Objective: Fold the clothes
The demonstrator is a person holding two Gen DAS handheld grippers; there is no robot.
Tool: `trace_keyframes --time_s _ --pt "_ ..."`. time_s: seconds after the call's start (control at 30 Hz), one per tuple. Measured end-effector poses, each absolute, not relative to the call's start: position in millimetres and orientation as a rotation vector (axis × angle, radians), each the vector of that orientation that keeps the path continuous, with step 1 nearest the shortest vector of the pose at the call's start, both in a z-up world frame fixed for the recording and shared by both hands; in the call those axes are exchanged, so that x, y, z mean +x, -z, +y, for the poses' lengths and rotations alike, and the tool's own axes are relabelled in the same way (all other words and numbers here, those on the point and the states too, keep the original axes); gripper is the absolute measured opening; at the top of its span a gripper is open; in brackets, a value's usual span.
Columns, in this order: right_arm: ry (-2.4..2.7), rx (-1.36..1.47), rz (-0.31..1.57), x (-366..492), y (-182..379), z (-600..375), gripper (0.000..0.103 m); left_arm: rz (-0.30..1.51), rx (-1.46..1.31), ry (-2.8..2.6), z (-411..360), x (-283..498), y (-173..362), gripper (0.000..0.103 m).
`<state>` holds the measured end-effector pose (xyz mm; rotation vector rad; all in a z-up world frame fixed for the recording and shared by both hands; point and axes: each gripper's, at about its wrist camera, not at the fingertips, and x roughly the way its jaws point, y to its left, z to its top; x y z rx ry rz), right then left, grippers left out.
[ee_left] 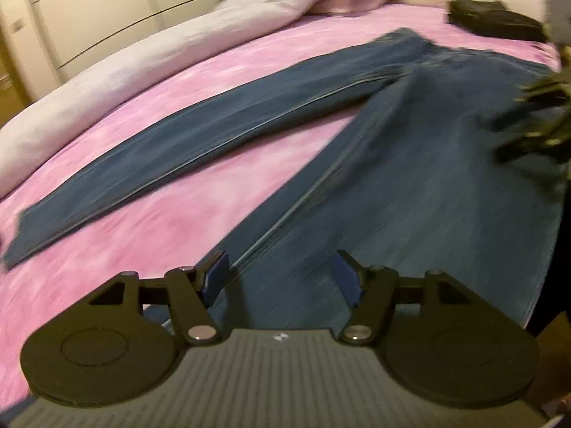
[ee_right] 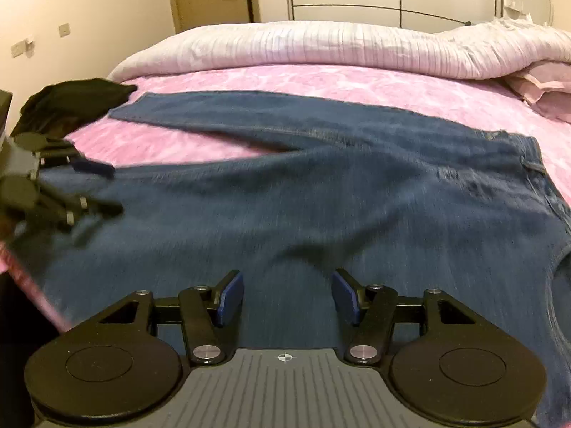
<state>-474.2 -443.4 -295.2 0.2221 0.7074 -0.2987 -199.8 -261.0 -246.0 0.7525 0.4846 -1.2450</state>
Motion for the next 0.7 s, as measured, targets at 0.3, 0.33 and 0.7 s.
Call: trace_keyframes --time_s 0.3,0.33,0.7 --pt "0.389 0.250 0.713 -534 287 -423 0.060 0.553 0.648 0.807 -101 -121 231 0.070" --pt "0.396 0.245 0.713 -537 285 -420 0.060 0.556 0.644 0.756 -83 -115 231 0.070" --pt "0.417 0.263 0.622 -547 271 -394 0.060 0.509 0.627 0.514 12 -125 212 0.063"
